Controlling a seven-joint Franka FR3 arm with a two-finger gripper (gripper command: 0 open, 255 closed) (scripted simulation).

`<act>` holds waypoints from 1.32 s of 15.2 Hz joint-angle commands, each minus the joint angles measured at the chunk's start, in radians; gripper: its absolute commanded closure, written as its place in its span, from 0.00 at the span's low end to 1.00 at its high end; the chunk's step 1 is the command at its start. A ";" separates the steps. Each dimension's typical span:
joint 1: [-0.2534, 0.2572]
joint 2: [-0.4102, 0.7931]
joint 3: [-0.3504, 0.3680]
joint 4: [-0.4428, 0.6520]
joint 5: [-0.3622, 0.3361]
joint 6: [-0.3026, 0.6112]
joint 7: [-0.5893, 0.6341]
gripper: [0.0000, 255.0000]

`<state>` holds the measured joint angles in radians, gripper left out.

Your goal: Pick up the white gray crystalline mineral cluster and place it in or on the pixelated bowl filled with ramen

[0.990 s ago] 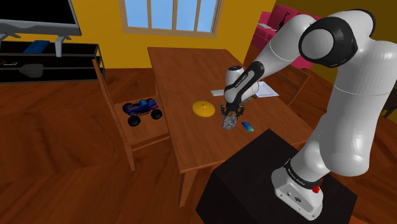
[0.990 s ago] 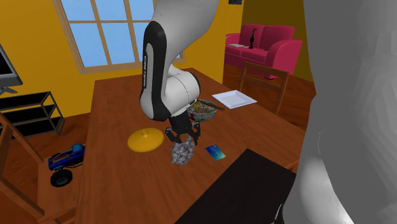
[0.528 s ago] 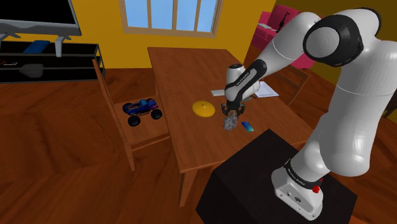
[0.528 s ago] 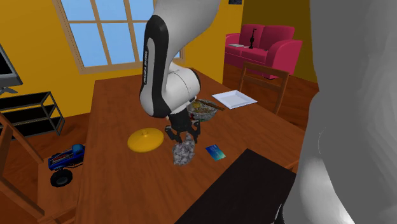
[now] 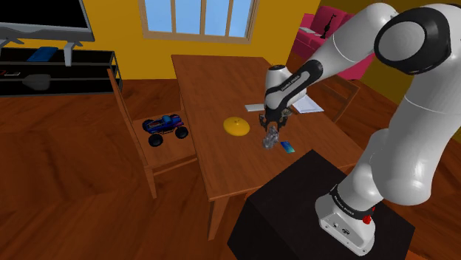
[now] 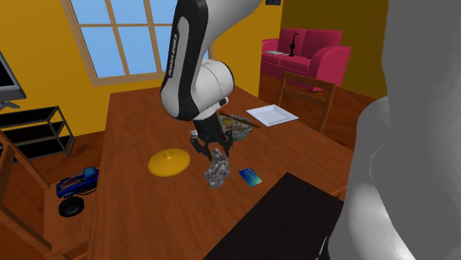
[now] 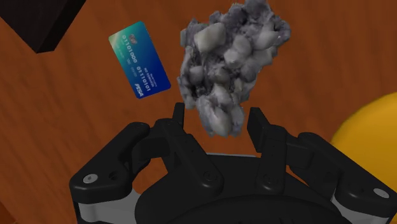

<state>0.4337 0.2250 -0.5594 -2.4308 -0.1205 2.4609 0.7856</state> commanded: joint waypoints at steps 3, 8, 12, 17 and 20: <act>0.012 -0.057 -0.016 0.004 -0.036 -0.056 0.019 1.00; 0.022 -0.127 -0.027 0.013 -0.076 -0.128 0.039 1.00; 0.027 -0.180 -0.031 0.025 -0.104 -0.187 0.053 1.00; 0.031 -0.240 -0.030 0.044 -0.132 -0.262 0.066 1.00; 0.032 -0.274 -0.027 0.059 -0.145 -0.306 0.072 1.00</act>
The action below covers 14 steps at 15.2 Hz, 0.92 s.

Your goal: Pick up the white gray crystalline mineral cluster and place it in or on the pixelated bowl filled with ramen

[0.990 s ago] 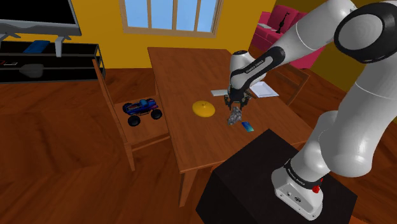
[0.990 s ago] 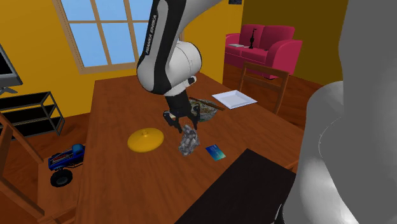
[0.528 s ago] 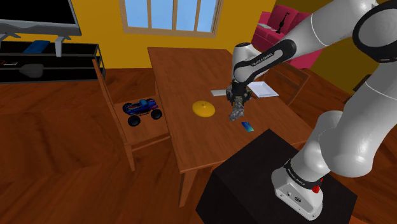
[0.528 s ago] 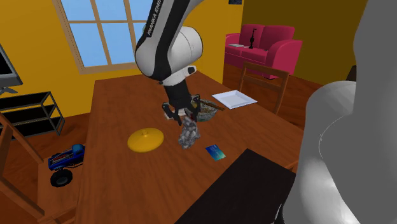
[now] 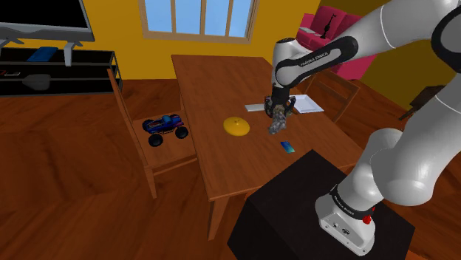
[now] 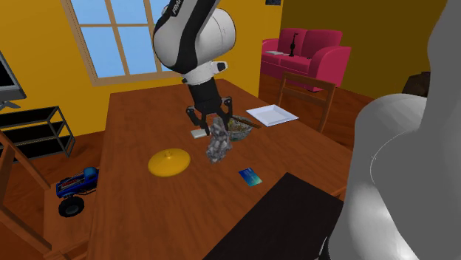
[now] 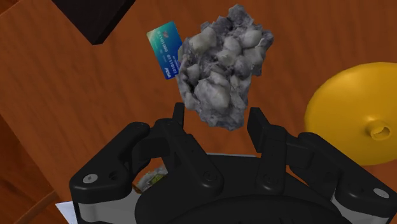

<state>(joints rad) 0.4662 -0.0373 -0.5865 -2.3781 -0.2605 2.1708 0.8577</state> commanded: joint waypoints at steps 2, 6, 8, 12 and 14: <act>0.000 -0.028 0.002 0.014 -0.011 -0.039 0.002 1.00; -0.041 0.082 -0.046 0.120 0.045 -0.029 -0.126 1.00; -0.067 0.142 -0.063 0.179 0.082 -0.028 -0.193 1.00; -0.137 0.269 -0.078 0.311 0.165 -0.037 -0.322 1.00; -0.180 0.334 -0.077 0.385 0.207 -0.049 -0.382 1.00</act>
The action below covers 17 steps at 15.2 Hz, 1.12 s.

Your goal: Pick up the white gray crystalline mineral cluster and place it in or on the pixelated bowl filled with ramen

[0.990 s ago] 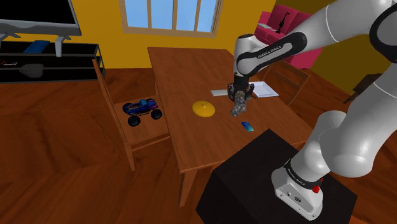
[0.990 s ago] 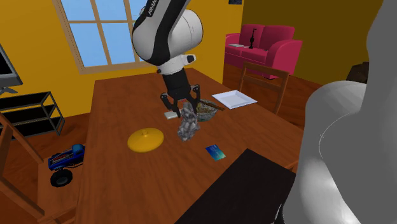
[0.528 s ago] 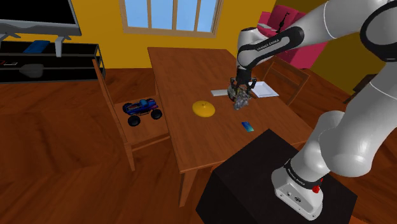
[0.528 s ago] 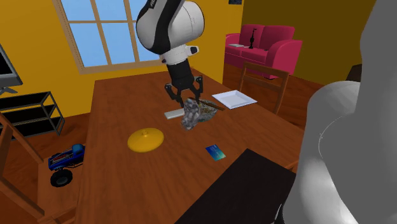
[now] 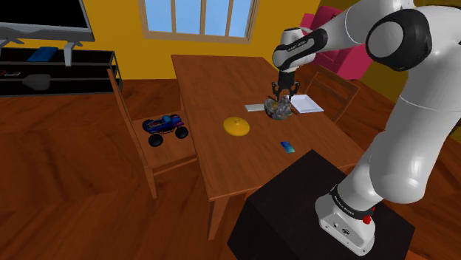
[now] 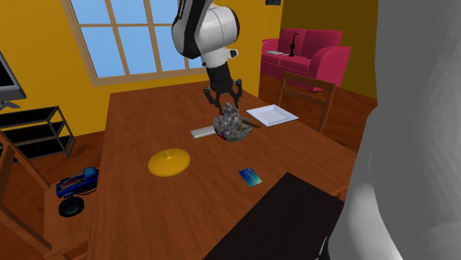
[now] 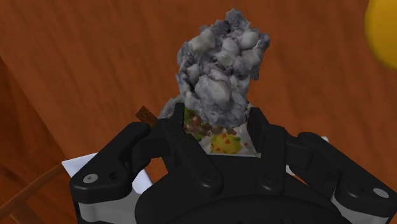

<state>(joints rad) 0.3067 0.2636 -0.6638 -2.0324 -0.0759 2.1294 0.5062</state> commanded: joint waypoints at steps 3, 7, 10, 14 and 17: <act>-0.092 0.132 0.010 0.161 0.081 -0.035 -0.112 1.00; -0.199 0.266 0.032 0.348 0.150 -0.089 -0.202 1.00; -0.287 0.372 0.052 0.513 0.194 -0.145 -0.255 1.00; -0.317 0.421 0.066 0.552 0.212 -0.134 -0.267 1.00; -0.320 0.439 0.072 0.539 0.220 -0.105 -0.266 1.00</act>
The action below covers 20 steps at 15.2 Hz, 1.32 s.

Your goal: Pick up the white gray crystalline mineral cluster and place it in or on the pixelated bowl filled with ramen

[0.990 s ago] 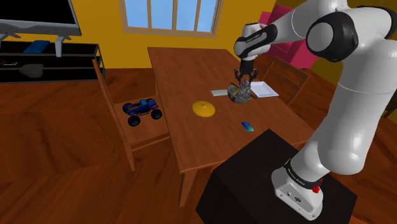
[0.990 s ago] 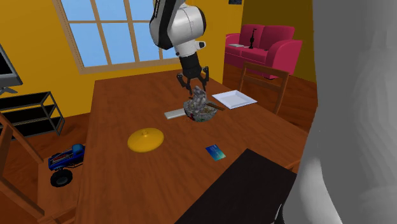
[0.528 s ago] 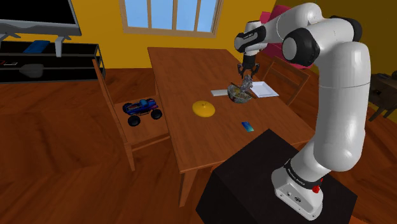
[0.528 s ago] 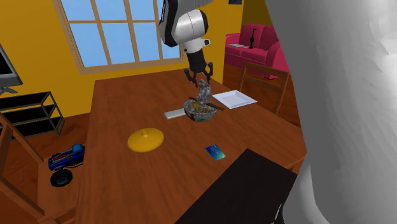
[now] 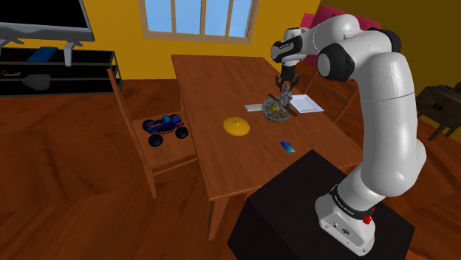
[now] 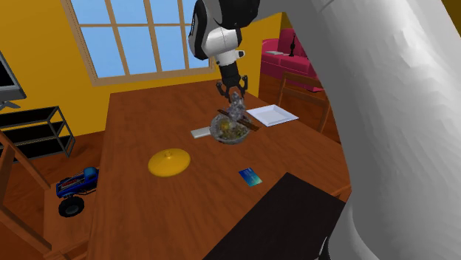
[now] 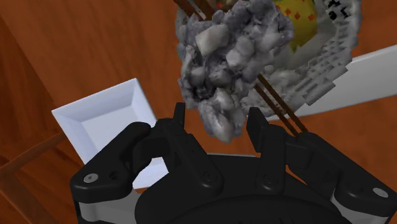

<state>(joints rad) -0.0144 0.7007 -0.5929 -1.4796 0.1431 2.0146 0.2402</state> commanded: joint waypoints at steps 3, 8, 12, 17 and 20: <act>-0.003 0.022 0.009 -0.024 0.009 0.039 0.001 1.00; -0.009 0.053 0.020 -0.036 0.021 0.079 0.002 1.00; -0.009 0.053 0.020 -0.035 0.021 0.079 0.002 1.00; -0.010 0.053 0.020 -0.035 0.021 0.079 0.002 0.00; -0.009 0.053 0.020 -0.035 0.021 0.079 0.002 0.00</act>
<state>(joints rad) -0.0239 0.7534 -0.5728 -1.5146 0.1642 2.0933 0.2419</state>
